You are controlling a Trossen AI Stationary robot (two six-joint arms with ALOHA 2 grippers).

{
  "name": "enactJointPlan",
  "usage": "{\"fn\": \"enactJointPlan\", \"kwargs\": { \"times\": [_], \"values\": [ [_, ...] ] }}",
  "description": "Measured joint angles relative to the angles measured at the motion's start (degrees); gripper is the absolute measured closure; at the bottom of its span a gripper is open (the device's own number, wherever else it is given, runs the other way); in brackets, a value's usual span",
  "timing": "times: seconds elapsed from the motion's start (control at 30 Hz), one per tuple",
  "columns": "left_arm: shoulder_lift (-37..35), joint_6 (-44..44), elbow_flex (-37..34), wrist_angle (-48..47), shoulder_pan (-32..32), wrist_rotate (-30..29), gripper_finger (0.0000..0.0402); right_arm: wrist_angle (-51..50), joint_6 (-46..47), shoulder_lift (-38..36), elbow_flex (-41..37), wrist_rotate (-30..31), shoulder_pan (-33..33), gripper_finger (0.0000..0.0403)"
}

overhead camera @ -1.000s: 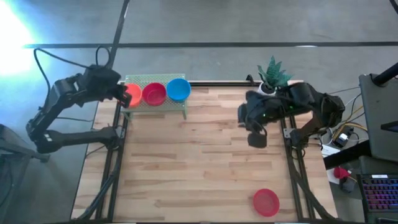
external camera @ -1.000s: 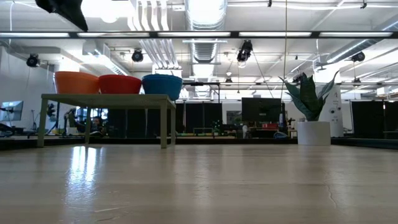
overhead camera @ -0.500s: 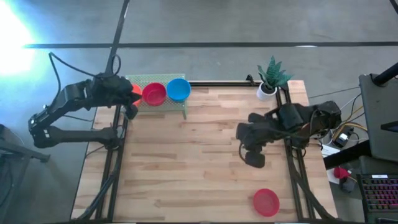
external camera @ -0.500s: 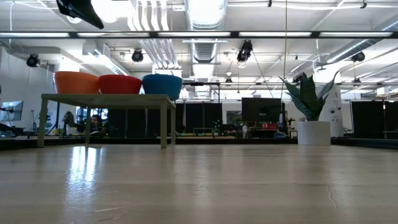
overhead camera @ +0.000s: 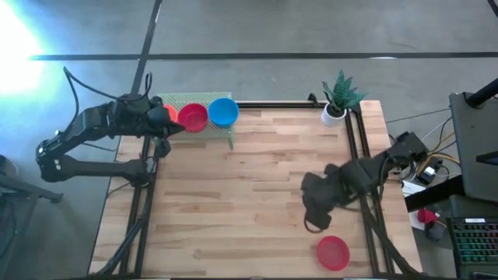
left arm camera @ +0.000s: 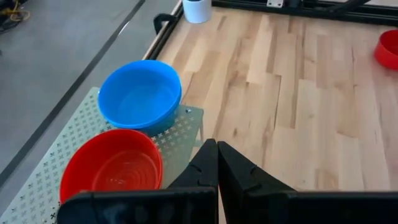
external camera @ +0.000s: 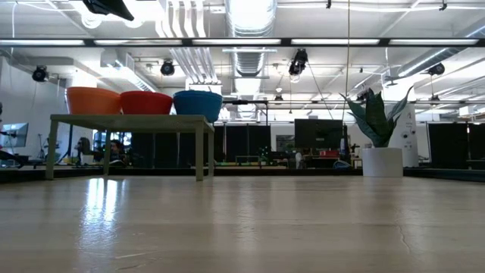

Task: Pick & Place Mini bowls
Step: Stack the red bowl on the top of the other red bowls on the shelf

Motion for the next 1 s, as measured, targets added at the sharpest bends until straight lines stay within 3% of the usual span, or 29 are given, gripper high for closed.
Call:
{"fn": "enactJointPlan", "kwargs": {
  "times": [0.17, 0.4, 0.6, 1.0],
  "values": [
    [-0.04, 1.22, 0.0, 0.02, 0.0, 0.04, 0.0401, 1.61, 5.03, -0.01, -3.8, -4.3, 5.4, 0.0339],
    [-0.04, 3.08, 0.0, 1.02, 0.02, 0.07, 0.0401, 11.18, -2.06, 0.0, -10.84, -5.67, 11.62, 0.0339],
    [0.02, 3.06, 0.0, 1.53, 0.02, 0.07, 0.0401, 14.96, -2.53, 0.01, -17.52, -6.04, 14.69, 0.0339],
    [0.04, 2.76, 0.0, 1.53, 0.02, 2.95, 0.0401, 40.44, -5.22, 0.01, -32.76, -11.44, 15.35, 0.0339]
  ]
}}
